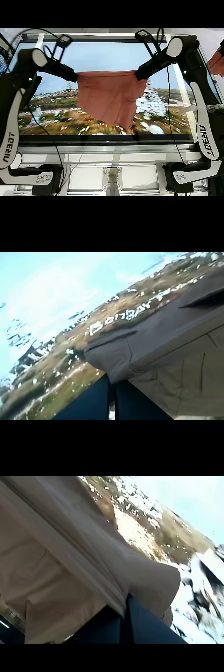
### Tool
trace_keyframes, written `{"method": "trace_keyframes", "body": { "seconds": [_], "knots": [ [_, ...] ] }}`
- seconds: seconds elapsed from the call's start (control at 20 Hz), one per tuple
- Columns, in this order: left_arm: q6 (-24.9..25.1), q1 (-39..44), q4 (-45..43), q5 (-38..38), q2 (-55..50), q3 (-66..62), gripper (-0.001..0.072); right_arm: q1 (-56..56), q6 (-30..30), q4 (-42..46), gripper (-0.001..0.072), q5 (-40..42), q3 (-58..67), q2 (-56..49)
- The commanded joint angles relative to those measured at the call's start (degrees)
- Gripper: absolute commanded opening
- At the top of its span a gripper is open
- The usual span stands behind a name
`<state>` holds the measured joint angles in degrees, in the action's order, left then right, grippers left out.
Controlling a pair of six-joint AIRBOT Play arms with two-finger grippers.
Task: Fold the clothes and pants, and hang the long-sleeved shirts on hangers.
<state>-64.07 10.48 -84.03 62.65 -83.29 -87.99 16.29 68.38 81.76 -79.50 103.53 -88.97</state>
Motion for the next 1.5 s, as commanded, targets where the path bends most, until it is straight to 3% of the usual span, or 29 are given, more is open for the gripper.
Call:
{"method": "trace_keyframes", "body": {
  "seconds": [0.0,0.1,0.4,0.55,0.6,0.7,0.8,0.85,0.9,0.95,1.0,1.05,1.1,1.2,1.35,1.4,1.45],
  "knots": [
    [3.5,1.9,-6.4,-2.4,-1.2,5.3,0.0017,1.0,-2.7,0.4,0.0005,-4.6,-2.6,-0.8],
    [5.1,1.9,-7.5,-2.4,-0.4,10.2,0.0017,2.5,-3.4,-1.0,0.0005,-7.1,-7.1,-0.5],
    [13.4,2.4,-7.3,0.9,2.2,21.5,0.002,8.4,-2.0,-4.3,0.0007,-5.9,-25.2,-0.6],
    [15.1,3.8,-6.3,2.8,2.2,23.6,0.0021,9.1,-1.9,-9.0,0.0023,-4.1,-30.2,-0.6],
    [15.5,4.2,-5.4,3.3,2.2,23.7,0.0033,9.1,-1.9,-11.3,0.0079,-3.4,-30.8,-0.6],
    [16.8,5.0,-3.7,4.8,2.3,23.7,0.0164,9.1,-1.9,-13.6,0.0181,-3.8,-30.9,-0.6],
    [17.0,6.1,-3.8,7.0,2.5,23.7,0.0176,9.1,-1.9,-15.0,0.0283,-6.6,-30.9,-0.6],
    [17.0,6.4,-3.7,8.0,2.8,23.6,0.0206,9.1,-1.9,-15.6,0.0297,-8.6,-30.8,-0.6],
    [17.0,6.7,-3.8,8.7,3.3,23.6,0.0291,9.0,-1.9,-15.6,0.0347,-10.3,-30.3,-0.6],
    [17.3,6.7,-3.7,9.8,4.1,23.6,0.0328,9.0,-2.0,-15.4,0.0446,-11.6,-29.4,-0.5],
    [18.3,6.7,-3.7,11.6,5.0,23.6,0.0328,8.8,-2.0,-15.4,0.0562,-12.0,-28.2,-0.3],
    [19.2,6.6,-3.8,13.8,6.1,23.6,0.0328,8.3,-1.9,-15.4,0.061,-11.9,-26.6,0.0],
    [19.6,6.1,-3.8,16.2,7.4,23.6,0.0328,7.3,-1.8,-15.4,0.0611,-11.5,-25.0,0.4],
    [18.9,3.5,-4.0,16.0,9.9,23.6,0.0329,4.5,2.7,-13.5,0.061,-7.5,-22.4,0.5],
    [8.5,-4.6,-4.0,13.4,11.3,23.6,0.0341,-0.9,7.5,-11.4,0.0625,0.7,-22.8,0.3],
    [4.8,-7.8,-3.8,13.5,11.3,23.7,0.0351,-2.7,8.3,-11.5,0.068,2.4,-23.0,-0.4],
    [2.2,-10.9,-3.8,13.6,11.3,23.7,0.0367,-4.1,8.7,-11.9,0.0682,3.2,-23.1,-1.6]
  ]
}}
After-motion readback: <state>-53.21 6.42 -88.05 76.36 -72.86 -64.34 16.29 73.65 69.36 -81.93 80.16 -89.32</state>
